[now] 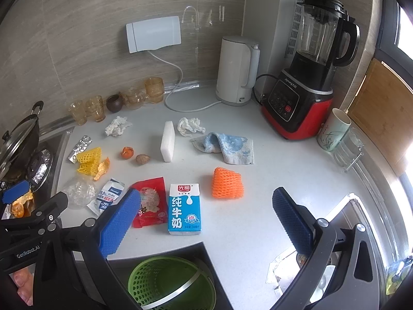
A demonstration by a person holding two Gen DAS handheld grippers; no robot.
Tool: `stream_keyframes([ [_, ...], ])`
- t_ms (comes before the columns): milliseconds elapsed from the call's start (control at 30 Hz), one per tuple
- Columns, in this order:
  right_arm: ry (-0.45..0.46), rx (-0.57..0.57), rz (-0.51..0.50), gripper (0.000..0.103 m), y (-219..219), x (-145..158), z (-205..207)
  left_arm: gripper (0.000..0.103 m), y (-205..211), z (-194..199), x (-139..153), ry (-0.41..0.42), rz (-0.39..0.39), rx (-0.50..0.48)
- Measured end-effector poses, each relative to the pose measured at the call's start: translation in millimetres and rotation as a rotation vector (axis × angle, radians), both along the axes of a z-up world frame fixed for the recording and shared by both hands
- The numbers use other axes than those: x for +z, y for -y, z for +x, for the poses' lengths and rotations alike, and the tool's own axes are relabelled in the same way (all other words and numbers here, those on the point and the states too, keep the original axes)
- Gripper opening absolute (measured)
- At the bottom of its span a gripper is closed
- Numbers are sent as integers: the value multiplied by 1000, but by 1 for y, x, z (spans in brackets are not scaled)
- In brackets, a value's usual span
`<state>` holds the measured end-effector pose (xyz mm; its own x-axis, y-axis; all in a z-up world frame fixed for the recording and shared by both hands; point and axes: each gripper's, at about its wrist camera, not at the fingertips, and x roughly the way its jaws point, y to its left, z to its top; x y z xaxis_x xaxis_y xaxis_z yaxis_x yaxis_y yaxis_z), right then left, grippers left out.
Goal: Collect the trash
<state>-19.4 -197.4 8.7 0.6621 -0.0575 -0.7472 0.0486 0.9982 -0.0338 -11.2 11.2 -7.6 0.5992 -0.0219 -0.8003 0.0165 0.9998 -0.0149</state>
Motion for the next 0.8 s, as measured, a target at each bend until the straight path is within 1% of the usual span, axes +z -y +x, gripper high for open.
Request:
stream_keyframes([
  [800,1,-6,-3,101,-1,2,-6,96,-1,0,-1,-2,-2,-1],
])
